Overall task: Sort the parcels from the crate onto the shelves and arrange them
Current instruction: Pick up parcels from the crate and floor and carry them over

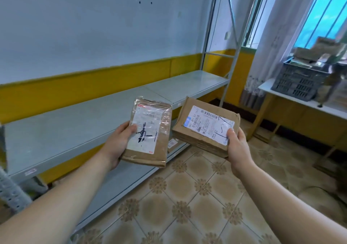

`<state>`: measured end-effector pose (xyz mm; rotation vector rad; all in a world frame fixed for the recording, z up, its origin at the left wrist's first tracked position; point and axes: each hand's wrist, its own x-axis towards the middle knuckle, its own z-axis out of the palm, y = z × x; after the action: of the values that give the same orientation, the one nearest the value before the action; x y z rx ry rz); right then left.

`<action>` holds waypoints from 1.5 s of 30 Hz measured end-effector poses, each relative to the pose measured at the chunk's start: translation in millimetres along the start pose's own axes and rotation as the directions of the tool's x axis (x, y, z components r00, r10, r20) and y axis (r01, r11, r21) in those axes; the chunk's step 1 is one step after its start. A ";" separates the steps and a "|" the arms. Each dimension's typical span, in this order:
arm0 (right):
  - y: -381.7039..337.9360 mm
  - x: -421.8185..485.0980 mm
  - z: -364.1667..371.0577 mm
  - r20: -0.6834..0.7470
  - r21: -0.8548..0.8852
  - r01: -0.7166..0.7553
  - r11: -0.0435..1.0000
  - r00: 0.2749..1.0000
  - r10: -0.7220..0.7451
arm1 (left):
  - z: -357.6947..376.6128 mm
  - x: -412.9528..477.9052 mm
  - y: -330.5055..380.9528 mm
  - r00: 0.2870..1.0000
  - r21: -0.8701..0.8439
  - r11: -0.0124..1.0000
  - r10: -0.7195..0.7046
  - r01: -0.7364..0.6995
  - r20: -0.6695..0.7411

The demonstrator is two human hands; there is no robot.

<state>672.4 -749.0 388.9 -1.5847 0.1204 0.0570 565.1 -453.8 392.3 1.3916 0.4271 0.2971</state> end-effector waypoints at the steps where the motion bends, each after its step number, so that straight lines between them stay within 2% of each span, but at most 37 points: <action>1: -6.9 16.6 1.9 -0.005 -0.009 0.006 1.000 1.000 -0.006 | 7.1 18.6 3.1 1.000 -0.006 1.000 0.000 0.000 -0.001; 6: -26.9 87.3 11.2 -0.041 -0.063 0.057 0.996 0.997 -0.060 | 39.0 99.0 19.9 0.996 0.017 1.000 -0.009 0.008 0.086; 11: -24.5 143.3 23.3 -0.006 -0.060 0.026 0.998 1.000 -0.026 | 57.9 153.0 21.4 0.997 0.053 0.999 -0.015 0.011 0.070; 17: -22.3 225.1 60.1 0.125 -0.100 -0.004 0.995 0.992 0.017 | 57.5 203.1 15.0 0.999 0.053 0.998 -0.020 0.022 -0.045; 23: -31.5 296.7 125.0 0.319 -0.192 0.067 0.979 0.948 -0.003 | 33.7 231.6 16.9 0.966 0.054 0.997 -0.032 0.047 -0.255; 28: -17.2 310.9 195.9 0.456 -0.246 0.044 0.968 0.887 0.075 | -6.4 220.6 11.6 0.900 0.028 0.996 -0.064 0.084 -0.432; 36: 14.1 303.4 332.0 0.615 -0.404 0.167 0.900 0.778 0.132 | -118.6 226.6 -17.1 0.745 -0.106 0.987 -0.161 0.121 -0.647; 39: 31.9 292.7 394.1 0.643 -0.423 0.162 0.891 0.746 0.170 | -175.4 235.7 -30.4 0.700 -0.137 0.977 -0.211 0.161 -0.682; 45: 61.4 265.7 509.2 0.661 -0.476 0.089 0.875 0.692 0.290 | -291.3 254.9 -38.0 0.658 -0.157 0.953 -0.295 0.261 -0.693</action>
<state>949.3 -252.1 288.8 -1.9348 -0.4660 0.8639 656.2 -89.8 290.1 1.0967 1.2675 0.5917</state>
